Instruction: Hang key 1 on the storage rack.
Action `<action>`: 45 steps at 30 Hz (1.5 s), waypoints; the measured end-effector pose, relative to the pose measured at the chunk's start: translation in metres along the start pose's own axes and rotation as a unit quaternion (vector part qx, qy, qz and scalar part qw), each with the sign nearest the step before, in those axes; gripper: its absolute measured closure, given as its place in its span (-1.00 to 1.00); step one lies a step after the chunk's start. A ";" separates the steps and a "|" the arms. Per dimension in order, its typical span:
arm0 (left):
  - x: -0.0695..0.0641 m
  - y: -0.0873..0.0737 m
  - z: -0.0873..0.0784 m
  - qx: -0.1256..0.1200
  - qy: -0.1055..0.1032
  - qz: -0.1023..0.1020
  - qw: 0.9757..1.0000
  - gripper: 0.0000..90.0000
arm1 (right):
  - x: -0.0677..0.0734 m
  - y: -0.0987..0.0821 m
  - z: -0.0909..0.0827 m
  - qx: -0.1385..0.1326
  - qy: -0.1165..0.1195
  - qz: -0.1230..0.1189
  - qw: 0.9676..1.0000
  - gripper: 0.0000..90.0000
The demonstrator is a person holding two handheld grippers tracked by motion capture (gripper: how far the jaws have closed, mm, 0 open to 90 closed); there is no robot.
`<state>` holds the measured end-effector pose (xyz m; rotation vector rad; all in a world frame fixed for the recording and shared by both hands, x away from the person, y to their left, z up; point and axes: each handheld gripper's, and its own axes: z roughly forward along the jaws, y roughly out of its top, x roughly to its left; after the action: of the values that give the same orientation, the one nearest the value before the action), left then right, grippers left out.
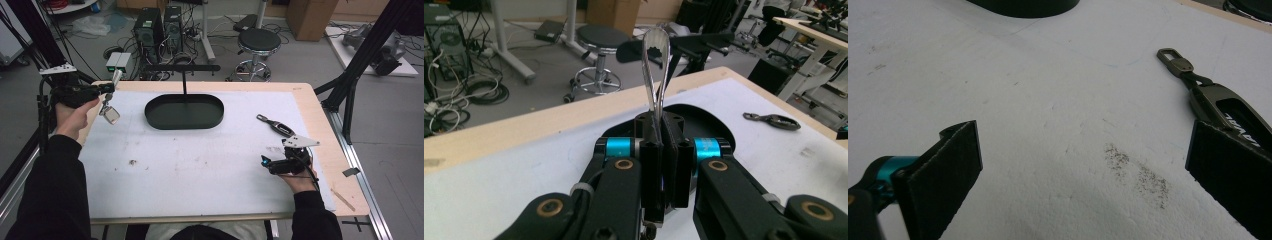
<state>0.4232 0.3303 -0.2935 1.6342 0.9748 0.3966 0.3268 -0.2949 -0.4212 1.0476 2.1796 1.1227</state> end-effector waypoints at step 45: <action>-0.060 0.064 0.072 -0.018 -0.008 0.056 0.998 0.92 | -0.001 -0.003 -0.004 -0.008 -0.001 -0.004 1.000 -0.98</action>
<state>0.4620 0.2368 -0.2425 1.6611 0.8611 0.4732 0.3235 -0.2983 -0.4211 1.0324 2.1683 1.1325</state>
